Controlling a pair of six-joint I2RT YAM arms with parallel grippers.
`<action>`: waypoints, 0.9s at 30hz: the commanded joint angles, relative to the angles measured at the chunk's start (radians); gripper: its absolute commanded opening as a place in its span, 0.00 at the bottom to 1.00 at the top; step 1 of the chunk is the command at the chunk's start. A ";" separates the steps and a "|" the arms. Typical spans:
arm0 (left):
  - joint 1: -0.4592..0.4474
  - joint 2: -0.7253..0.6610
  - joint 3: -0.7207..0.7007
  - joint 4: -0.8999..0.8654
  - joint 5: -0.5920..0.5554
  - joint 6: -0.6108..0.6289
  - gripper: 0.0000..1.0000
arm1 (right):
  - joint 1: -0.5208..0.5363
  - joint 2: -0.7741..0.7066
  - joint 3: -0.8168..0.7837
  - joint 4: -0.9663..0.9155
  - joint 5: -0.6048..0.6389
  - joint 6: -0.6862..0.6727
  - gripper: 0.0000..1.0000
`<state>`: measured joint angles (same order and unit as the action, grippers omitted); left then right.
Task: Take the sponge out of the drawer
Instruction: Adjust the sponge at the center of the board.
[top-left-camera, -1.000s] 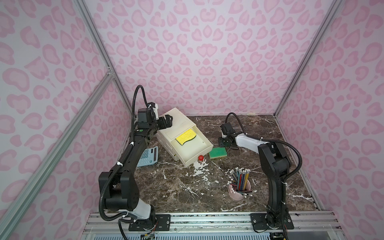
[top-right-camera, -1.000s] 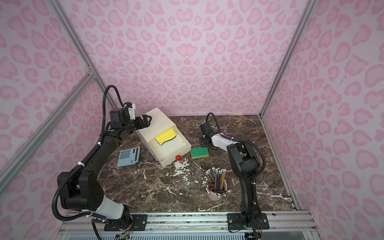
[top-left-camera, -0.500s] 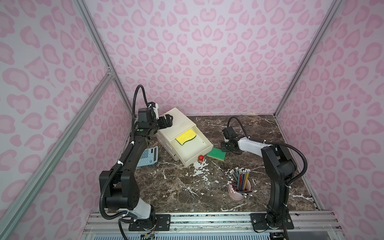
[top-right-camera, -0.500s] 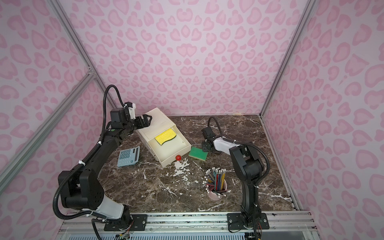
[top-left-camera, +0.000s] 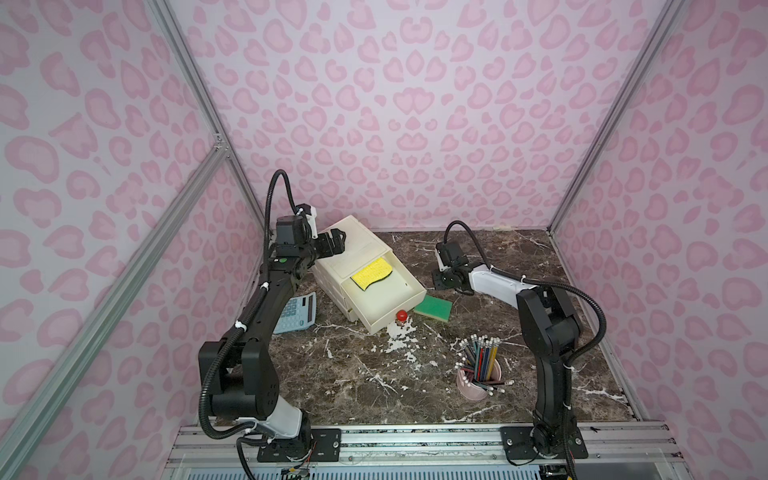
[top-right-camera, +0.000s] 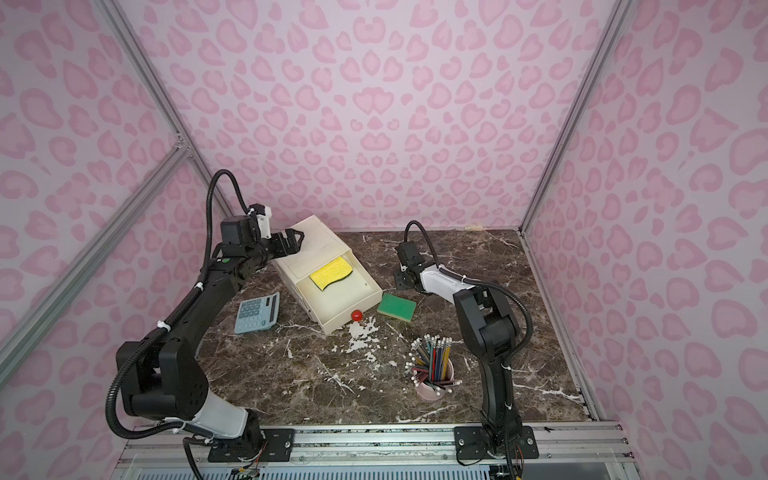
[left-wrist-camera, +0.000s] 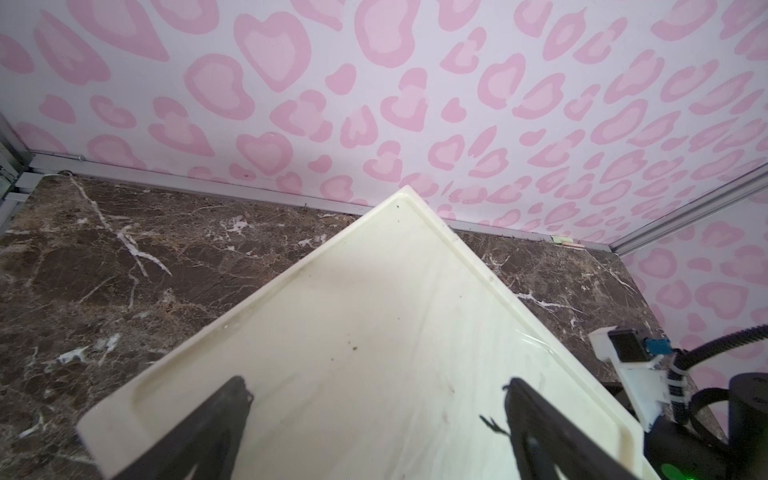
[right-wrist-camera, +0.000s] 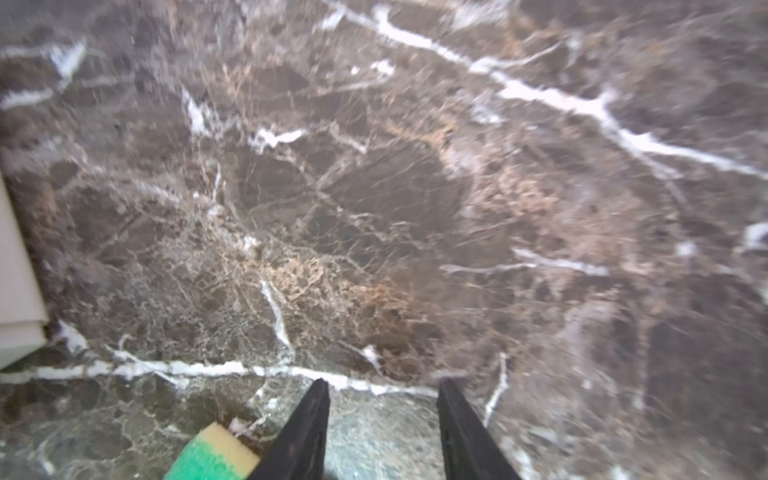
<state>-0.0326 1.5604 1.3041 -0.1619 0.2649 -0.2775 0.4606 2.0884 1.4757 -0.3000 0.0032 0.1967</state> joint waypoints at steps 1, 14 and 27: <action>0.002 0.009 -0.003 -0.122 -0.012 -0.012 0.98 | 0.002 0.015 0.000 0.000 -0.024 -0.037 0.44; 0.003 0.007 -0.002 -0.127 -0.016 -0.009 0.98 | 0.044 0.075 0.044 -0.045 -0.031 -0.089 0.43; 0.002 0.009 0.000 -0.129 -0.018 -0.009 0.98 | 0.065 0.047 0.002 -0.021 -0.127 -0.170 0.43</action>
<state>-0.0326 1.5608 1.3056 -0.1635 0.2646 -0.2775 0.5171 2.1387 1.4883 -0.3187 -0.0875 0.0612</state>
